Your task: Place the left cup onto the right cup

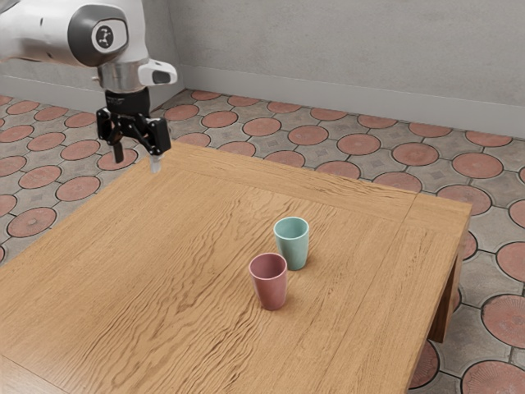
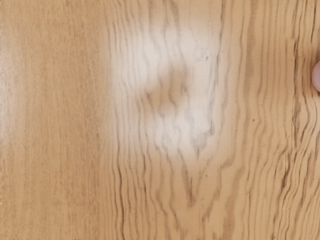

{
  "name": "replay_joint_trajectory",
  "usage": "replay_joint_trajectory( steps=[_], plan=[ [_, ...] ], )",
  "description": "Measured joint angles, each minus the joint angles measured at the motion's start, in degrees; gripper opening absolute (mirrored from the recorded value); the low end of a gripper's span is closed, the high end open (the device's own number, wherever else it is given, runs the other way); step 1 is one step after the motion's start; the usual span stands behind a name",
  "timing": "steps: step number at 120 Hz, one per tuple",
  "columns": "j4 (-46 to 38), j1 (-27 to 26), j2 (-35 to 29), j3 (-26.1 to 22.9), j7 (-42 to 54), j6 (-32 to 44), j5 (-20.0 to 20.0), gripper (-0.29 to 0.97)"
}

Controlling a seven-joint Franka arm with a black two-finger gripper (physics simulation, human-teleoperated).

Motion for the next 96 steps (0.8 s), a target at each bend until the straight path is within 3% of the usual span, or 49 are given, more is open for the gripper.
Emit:
replay_joint_trajectory(
  steps=[23,70,96],
  plan=[
    [1.7,0.1,1.9,0.0,0.0,0.0,0.1,0.68],
    [22.6,0.0,22.1,-0.1,0.1,-0.2,0.4,0.68],
    [32.7,-0.6,30.1,-0.2,0.3,-0.4,0.1,0.68]
  ],
)
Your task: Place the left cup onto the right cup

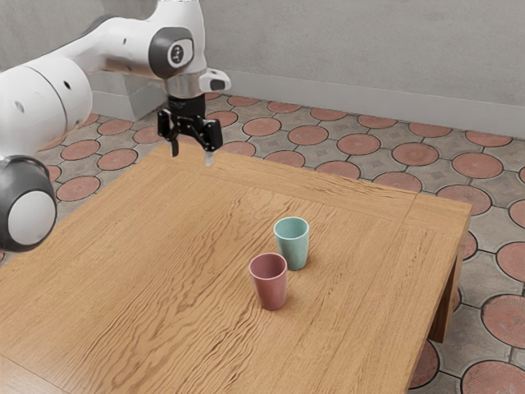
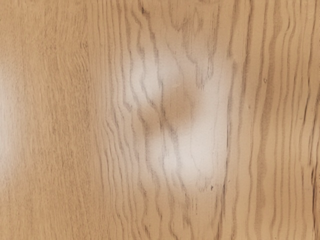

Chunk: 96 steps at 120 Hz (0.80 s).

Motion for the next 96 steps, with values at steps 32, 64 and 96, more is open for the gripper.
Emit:
replay_joint_trajectory(
  steps=[32,64,96],
  plan=[
    [5.2,-0.5,4.9,-0.8,0.0,0.6,0.1,0.68],
    [4.8,-2.3,8.2,-0.8,0.1,3.9,0.4,0.68],
    [5.2,-3.5,9.1,-2.6,-1.0,5.6,0.1,0.68]
  ],
)
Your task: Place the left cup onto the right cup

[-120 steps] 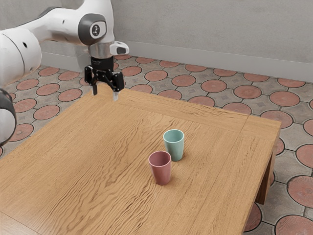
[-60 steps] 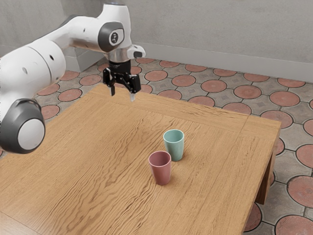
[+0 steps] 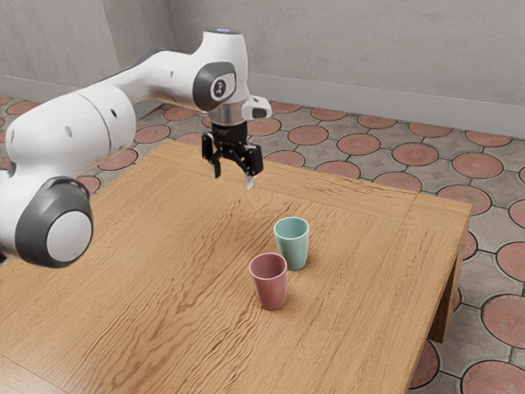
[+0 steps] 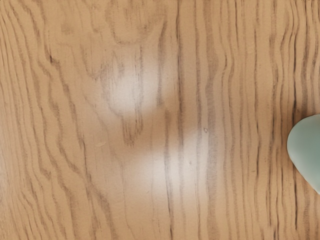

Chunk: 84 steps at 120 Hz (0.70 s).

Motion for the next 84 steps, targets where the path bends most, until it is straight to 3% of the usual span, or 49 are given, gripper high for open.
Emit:
replay_joint_trajectory(
  steps=[84],
  plan=[
    [1.2,-0.5,1.8,-7.0,-7.5,0.7,0.4,0.68]
  ],
)
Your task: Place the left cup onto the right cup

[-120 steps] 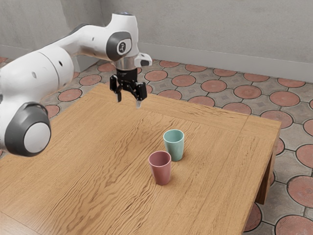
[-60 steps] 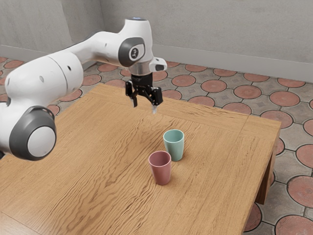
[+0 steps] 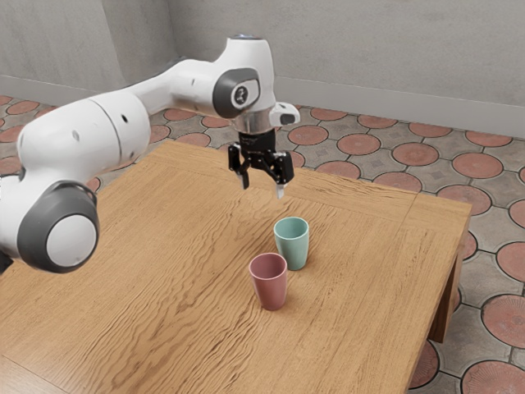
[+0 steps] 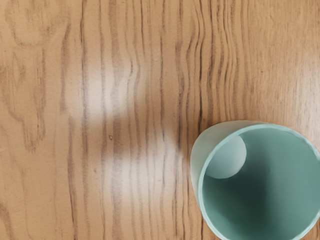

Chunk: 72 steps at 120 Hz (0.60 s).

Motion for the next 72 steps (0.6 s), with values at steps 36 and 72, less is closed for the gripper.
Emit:
replay_joint_trajectory(
  steps=[36,72],
  plan=[
    [-0.9,-0.5,1.9,-0.2,-2.5,0.1,0.1,0.68],
    [-1.2,-0.9,3.5,-0.2,-4.0,0.3,0.1,0.68]
  ],
)
